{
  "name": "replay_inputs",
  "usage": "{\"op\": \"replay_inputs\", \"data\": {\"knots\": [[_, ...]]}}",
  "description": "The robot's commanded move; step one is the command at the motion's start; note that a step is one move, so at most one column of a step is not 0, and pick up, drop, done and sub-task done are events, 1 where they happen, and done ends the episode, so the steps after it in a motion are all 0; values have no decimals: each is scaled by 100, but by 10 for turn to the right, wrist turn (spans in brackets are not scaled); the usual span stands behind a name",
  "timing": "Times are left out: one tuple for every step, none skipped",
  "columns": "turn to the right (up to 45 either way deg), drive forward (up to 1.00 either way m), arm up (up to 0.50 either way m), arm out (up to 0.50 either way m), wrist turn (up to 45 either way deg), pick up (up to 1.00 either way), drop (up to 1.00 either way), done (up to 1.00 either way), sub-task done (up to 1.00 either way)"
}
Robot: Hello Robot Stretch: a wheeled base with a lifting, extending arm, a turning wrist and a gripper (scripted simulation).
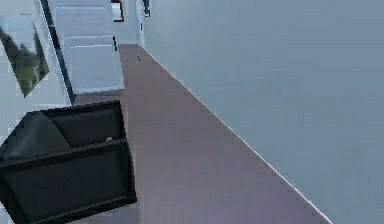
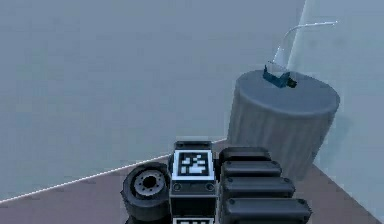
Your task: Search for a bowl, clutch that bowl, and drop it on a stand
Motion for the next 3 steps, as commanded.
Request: {"op": "replay_inputs", "data": {"knots": [[30, 0, 0, 0, 0, 0, 0, 0, 0], [210, 0, 0, 0, 0, 0, 0, 0, 0], [0, 10, 0, 0, 0, 0, 0, 0, 0]]}}
